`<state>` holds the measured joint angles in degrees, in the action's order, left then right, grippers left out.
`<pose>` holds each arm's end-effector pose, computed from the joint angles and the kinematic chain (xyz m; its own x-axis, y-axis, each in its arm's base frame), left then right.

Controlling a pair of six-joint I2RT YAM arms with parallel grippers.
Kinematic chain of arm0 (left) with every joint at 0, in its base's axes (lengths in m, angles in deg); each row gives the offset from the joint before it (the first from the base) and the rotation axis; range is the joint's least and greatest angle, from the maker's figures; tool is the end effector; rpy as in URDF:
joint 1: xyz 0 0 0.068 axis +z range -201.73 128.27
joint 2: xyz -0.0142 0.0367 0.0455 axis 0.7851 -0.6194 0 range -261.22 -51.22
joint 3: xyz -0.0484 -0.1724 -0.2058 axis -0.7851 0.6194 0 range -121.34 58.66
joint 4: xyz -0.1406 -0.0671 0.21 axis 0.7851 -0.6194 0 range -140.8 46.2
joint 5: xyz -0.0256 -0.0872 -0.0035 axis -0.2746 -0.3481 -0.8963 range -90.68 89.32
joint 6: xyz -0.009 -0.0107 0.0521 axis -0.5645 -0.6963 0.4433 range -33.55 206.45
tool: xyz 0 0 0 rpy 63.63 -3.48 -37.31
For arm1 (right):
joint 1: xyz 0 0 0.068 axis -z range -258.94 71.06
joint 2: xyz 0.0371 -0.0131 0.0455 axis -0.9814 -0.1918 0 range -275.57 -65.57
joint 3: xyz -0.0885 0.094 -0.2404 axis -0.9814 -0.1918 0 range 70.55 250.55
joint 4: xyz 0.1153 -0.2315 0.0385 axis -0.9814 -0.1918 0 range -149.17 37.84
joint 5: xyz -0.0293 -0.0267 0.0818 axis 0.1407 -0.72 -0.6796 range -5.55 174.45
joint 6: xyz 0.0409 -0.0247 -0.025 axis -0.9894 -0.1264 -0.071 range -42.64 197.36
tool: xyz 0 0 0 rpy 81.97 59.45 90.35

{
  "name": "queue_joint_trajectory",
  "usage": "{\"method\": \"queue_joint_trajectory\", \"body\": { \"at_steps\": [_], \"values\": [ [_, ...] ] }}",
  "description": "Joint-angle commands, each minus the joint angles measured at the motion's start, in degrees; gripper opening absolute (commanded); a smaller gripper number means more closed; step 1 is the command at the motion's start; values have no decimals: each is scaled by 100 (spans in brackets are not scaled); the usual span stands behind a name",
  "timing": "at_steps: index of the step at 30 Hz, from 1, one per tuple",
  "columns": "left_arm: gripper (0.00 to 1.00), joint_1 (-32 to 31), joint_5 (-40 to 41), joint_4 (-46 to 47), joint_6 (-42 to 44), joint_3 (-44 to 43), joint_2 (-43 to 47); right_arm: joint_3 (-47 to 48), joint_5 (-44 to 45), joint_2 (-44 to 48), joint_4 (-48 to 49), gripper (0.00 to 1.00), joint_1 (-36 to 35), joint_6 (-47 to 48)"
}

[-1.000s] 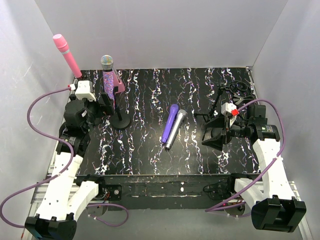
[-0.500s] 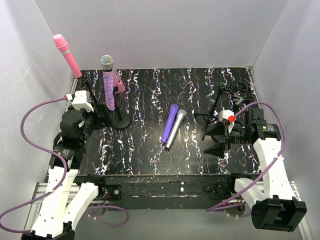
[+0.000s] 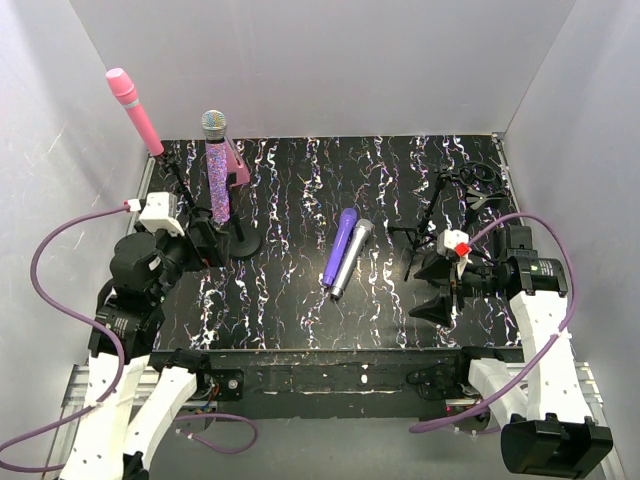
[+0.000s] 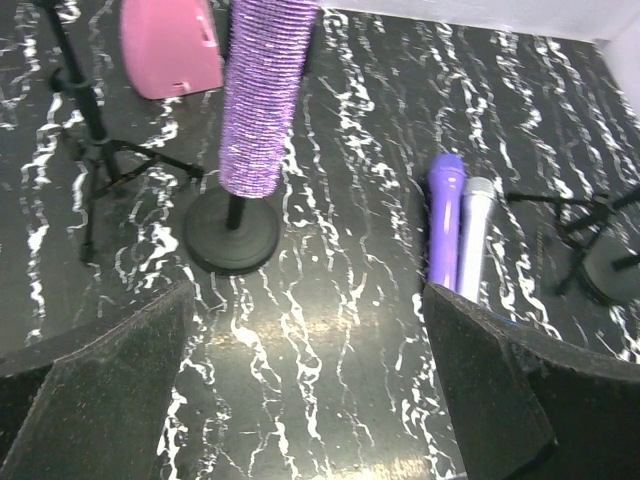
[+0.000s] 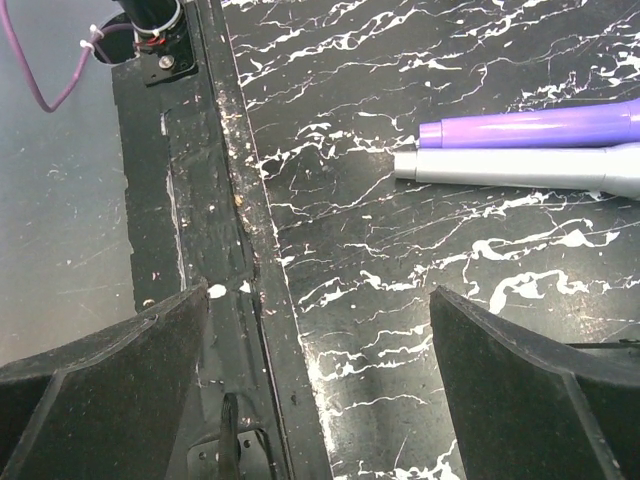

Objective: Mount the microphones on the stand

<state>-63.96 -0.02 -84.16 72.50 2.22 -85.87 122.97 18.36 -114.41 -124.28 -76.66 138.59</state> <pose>0.1096 -0.0233 0.3754 -0.3505 -0.1708 -0.9209 0.1201 0.9669 -0.2250 0.1205 0.0277 0.3052 -0.1686 -0.3488 -0.9219 -0.9682 0.2339 0.0886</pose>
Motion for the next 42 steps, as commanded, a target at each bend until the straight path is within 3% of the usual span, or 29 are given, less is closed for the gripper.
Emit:
{"method": "queue_joint_trajectory", "body": {
  "at_steps": [1, 19, 26, 36, 42],
  "values": [
    [98, -78, -900, -60, -90, -113, 125, 154, 113, 120, -74, 98, 26, -182],
    [98, -139, -3115, 1222, -1065, 1074, 266, 189, 491, 314, -101, 98, 70, -498],
    [98, -139, -3678, 1470, -1382, 1312, -339, 198, 491, 261, -101, 98, 97, -516],
    [98, -227, -3908, 1557, -1127, 1276, -1104, 128, 456, 191, -48, 98, 150, -577],
    [98, -876, -3452, 1575, -846, 1259, -1517, 75, 412, 173, -39, 98, 246, -586]
  ]
}}
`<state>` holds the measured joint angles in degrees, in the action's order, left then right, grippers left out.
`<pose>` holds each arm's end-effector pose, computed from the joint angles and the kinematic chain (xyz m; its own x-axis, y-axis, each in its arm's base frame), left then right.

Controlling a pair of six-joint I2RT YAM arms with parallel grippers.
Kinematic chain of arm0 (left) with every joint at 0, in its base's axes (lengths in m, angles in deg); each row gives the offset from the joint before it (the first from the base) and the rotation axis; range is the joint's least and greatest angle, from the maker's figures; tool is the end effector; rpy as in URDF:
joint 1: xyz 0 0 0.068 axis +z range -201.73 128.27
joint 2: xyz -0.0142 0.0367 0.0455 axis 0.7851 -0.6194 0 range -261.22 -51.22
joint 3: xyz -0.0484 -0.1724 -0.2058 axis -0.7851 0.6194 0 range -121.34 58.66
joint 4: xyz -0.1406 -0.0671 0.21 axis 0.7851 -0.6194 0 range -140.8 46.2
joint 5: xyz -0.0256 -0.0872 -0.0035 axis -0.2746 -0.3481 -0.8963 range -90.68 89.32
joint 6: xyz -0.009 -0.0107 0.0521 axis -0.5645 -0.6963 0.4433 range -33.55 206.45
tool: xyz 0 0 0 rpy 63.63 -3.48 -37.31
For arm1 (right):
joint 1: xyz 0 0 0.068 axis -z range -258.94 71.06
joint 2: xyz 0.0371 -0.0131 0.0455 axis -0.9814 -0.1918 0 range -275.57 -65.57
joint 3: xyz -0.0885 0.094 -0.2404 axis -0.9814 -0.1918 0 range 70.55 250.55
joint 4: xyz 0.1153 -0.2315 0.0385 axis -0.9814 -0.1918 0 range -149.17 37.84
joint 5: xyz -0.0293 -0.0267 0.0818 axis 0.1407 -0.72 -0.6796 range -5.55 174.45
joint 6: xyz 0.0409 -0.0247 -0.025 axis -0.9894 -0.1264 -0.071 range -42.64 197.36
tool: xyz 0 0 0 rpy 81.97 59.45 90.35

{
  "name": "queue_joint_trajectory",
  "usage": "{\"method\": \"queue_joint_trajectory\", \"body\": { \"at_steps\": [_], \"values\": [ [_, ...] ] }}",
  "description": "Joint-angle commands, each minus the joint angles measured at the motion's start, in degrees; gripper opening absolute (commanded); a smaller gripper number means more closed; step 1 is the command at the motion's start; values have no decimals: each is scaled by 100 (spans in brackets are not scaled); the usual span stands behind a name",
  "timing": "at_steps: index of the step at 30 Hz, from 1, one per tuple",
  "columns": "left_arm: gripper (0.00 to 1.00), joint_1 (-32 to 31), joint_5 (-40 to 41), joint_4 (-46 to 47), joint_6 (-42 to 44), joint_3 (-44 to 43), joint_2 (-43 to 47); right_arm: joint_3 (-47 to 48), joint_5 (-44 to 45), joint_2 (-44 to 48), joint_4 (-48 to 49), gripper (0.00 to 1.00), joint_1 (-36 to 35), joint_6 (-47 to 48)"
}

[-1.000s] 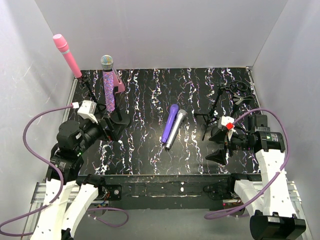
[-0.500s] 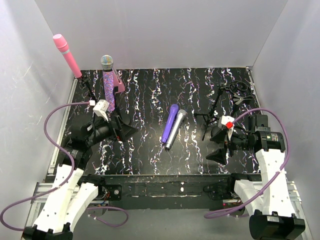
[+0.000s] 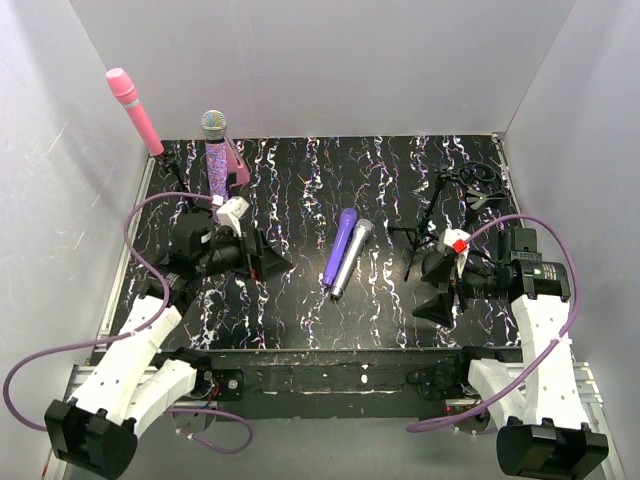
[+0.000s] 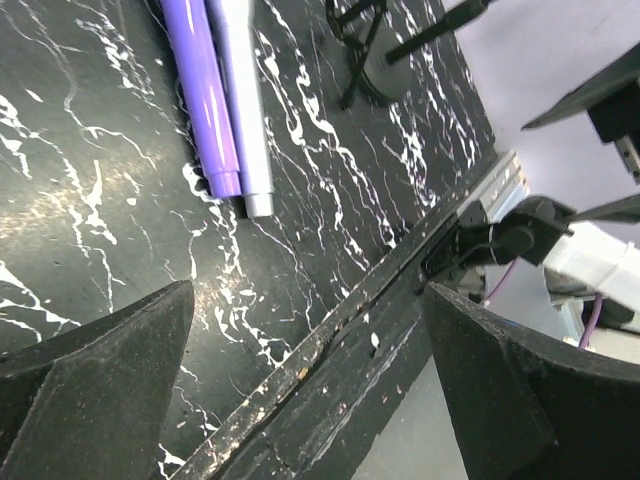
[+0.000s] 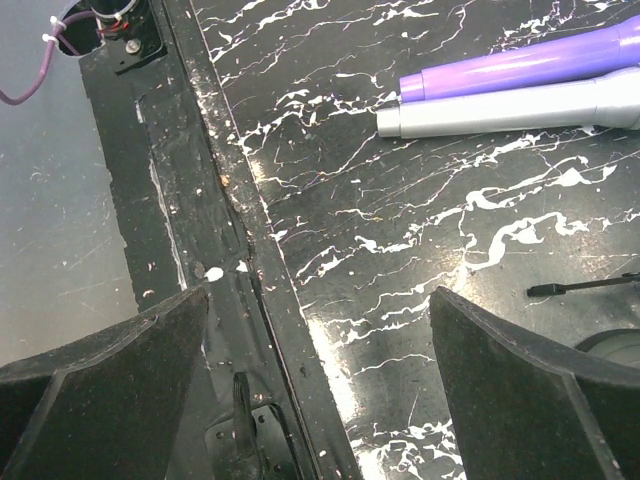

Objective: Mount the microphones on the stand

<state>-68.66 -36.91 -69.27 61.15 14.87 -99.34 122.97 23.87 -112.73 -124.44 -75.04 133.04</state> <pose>0.1678 -0.0731 0.3003 -0.7399 -0.1352 -0.6590 0.4527 0.6245 -0.6364 0.1165 0.0230 0.3051 -0.2651 -0.3885 -0.8825 -0.9310 0.3412 0.1295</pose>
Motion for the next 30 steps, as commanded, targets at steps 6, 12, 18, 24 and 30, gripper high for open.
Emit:
{"method": "queue_joint_trajectory", "body": {
  "at_steps": [6, 12, 18, 24, 30],
  "values": [
    [98, -882, 459, 271, 500, 89, -479, 40, -130, 49, -50, 98, 172, -57],
    [98, -882, 406, 517, 473, 379, -541, 49, -25, 84, -103, 98, 234, -92],
    [98, -882, 397, 570, 552, 398, -471, 49, 28, 58, -94, 98, 287, -136],
    [98, -882, 415, 570, 640, 363, -514, 40, 46, 57, -94, 98, 331, -154],
    [98, -891, 529, 508, 719, 336, -523, 49, 90, 49, -94, 98, 348, -180]
  ]
}}
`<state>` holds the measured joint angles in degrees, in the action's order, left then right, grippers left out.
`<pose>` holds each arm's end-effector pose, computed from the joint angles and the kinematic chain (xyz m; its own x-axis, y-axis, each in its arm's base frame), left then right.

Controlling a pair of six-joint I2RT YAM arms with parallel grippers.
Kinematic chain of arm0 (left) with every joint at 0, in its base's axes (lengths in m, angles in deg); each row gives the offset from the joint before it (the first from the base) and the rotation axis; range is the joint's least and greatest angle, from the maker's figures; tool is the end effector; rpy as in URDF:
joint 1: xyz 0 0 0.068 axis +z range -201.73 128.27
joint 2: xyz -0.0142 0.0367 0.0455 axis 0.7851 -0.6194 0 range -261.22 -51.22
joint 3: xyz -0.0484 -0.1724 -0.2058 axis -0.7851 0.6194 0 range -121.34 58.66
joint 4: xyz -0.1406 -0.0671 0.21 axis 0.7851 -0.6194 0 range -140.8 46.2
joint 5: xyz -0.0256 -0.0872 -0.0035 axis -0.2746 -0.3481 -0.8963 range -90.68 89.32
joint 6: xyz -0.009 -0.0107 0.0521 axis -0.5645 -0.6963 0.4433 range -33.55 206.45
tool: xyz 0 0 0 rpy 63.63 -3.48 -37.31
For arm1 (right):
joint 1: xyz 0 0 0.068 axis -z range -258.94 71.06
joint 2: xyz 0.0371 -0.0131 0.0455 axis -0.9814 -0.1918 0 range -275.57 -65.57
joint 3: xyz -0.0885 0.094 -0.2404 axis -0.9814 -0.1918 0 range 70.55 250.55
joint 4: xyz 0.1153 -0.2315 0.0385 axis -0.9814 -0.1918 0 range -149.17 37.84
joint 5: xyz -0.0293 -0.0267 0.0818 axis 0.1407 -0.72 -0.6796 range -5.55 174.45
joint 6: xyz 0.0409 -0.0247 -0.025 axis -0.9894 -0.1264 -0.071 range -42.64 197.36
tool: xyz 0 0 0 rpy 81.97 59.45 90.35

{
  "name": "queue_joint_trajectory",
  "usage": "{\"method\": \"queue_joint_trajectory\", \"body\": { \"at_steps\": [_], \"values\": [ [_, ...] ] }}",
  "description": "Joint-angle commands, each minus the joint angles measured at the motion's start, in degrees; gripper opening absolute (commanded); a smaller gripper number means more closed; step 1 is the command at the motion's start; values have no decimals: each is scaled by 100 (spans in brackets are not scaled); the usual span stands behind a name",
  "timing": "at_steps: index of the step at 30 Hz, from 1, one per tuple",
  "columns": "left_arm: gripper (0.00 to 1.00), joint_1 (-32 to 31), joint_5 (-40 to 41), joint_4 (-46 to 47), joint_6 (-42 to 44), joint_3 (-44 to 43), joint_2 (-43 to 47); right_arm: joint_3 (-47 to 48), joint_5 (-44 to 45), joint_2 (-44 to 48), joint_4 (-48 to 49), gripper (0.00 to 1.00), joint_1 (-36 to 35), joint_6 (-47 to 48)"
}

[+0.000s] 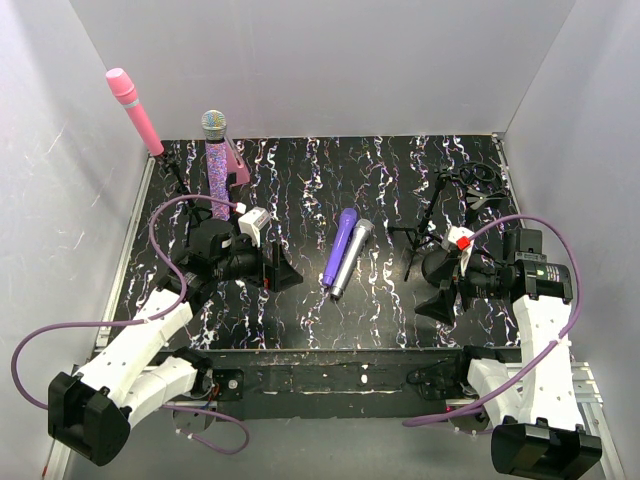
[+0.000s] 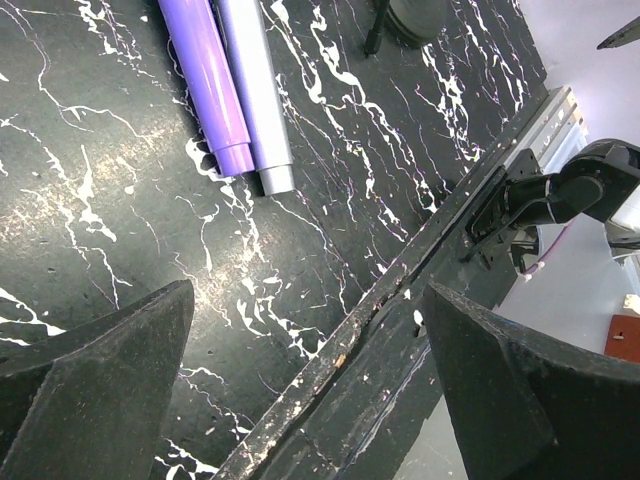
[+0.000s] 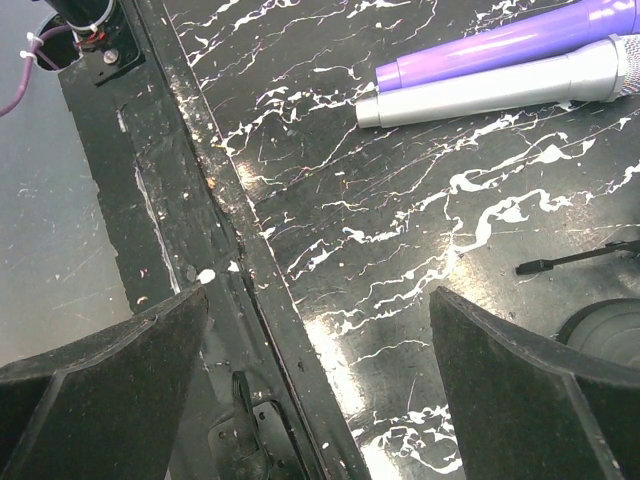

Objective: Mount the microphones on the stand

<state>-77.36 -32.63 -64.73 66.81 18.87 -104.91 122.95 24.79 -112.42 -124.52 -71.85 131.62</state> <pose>0.1736 -0.1042 0.2661 -0.7400 0.0386 -0.6715 0.5414 0.6266 -0.5606 0.1166 0.0164 0.3050 -0.3095 -0.3746 -0.8740 -0.9010 0.4095 0.1435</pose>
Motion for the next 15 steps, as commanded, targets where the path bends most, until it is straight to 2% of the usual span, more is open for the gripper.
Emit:
{"method": "queue_joint_trajectory", "body": {
  "at_steps": [1, 15],
  "values": [
    [98, -13, 101, 45, 153, -64, 25, 51, -2, 18, -86, 98, 29, -47],
    [98, -12, 145, 36, 197, -81, 104, 297, 113, 88, -366, 98, 204, -109]
  ]
}}
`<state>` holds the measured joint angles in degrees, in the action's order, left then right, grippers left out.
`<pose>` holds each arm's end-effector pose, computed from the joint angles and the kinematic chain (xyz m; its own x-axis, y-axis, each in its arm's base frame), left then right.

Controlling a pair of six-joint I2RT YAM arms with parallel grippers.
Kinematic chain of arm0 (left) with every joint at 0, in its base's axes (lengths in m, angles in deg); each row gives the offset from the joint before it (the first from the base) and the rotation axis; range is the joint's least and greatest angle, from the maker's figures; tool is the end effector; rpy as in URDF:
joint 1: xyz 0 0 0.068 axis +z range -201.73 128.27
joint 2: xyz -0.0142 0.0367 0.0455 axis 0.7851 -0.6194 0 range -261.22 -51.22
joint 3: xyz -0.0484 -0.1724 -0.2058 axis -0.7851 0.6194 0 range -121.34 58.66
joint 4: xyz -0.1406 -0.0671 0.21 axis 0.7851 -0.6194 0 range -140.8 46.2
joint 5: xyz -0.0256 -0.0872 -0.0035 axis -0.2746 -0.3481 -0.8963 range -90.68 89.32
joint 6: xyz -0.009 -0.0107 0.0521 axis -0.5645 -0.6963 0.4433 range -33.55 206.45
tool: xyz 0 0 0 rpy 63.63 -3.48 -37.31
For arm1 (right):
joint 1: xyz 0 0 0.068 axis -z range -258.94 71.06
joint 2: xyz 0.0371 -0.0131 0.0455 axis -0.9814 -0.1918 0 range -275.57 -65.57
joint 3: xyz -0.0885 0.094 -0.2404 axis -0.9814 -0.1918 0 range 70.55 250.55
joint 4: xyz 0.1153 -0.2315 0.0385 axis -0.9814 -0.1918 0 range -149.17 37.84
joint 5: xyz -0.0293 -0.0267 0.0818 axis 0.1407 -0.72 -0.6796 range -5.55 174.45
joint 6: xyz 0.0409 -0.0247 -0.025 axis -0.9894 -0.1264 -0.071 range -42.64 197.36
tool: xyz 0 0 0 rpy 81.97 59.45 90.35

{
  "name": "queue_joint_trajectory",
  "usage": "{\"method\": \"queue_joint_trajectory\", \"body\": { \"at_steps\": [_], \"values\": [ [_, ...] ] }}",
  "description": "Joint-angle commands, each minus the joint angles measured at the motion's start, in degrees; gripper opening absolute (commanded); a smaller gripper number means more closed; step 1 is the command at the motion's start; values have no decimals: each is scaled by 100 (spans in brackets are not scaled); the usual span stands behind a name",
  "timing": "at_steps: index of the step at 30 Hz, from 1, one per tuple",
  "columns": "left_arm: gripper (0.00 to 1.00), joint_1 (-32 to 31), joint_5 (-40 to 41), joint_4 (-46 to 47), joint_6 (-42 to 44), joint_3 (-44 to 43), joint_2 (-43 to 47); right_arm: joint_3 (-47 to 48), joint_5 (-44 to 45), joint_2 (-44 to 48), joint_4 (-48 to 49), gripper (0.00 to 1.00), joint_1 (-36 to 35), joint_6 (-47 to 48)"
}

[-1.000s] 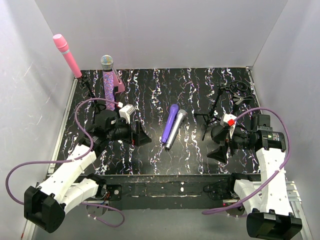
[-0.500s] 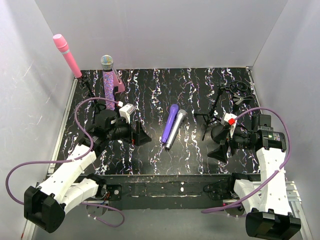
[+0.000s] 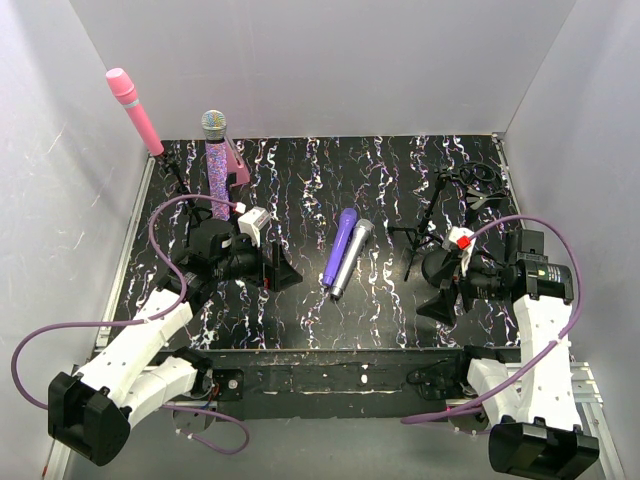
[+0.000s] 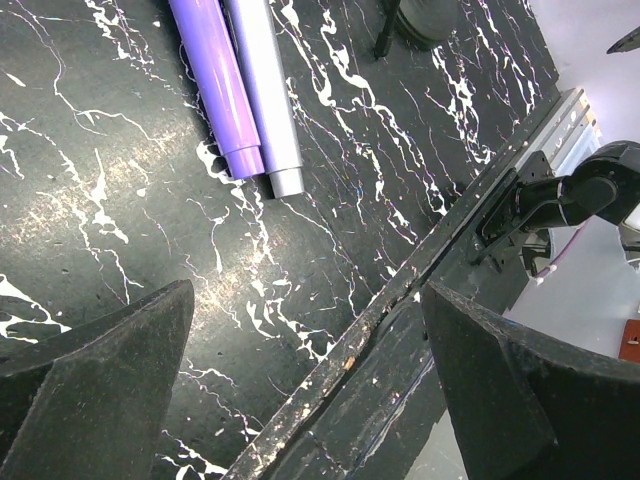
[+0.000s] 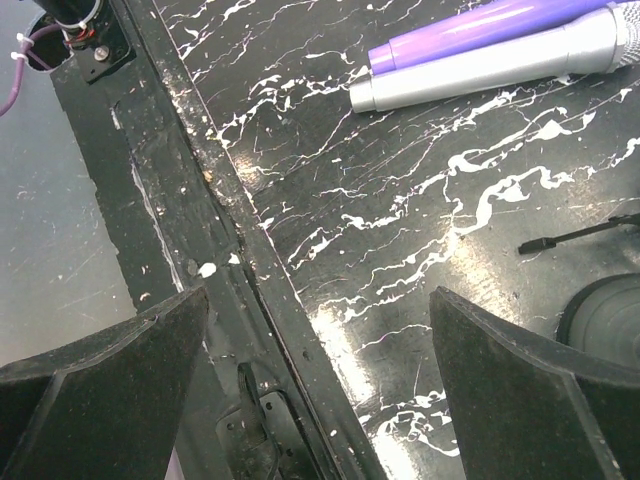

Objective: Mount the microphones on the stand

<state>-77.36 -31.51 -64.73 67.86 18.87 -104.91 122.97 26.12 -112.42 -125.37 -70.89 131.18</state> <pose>0.1741 -0.1038 0.2659 -0.7274 0.0453 -0.6847 0.5473 0.6401 -0.5391 0.1158 0.0141 0.3039 -0.3410 -0.3798 -0.8600 -0.8850 0.4383 0.1573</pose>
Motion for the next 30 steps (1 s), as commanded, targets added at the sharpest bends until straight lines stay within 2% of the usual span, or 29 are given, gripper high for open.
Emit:
{"method": "queue_joint_trajectory", "body": {
  "at_steps": [1, 12, 20, 23, 30],
  "values": [
    [98, -12, 33, 27, 92, -81, 113, 338, -21, 114, -334, 98, 161, -56],
    [98, -12, 59, 27, 119, -81, 254, 1401, -196, -25, -694, 96, 548, -538],
    [98, -12, 42, 27, 119, -81, 227, 3273, -1153, -711, -906, 94, 1084, -1418],
    [98, -12, 86, 19, 110, -55, 306, 3686, -1252, -931, -608, 93, 1303, -1918],
    [98, -12, 121, 19, 119, -46, 307, 4065, -409, -993, 420, 93, 1664, -3210]
  ]
}}
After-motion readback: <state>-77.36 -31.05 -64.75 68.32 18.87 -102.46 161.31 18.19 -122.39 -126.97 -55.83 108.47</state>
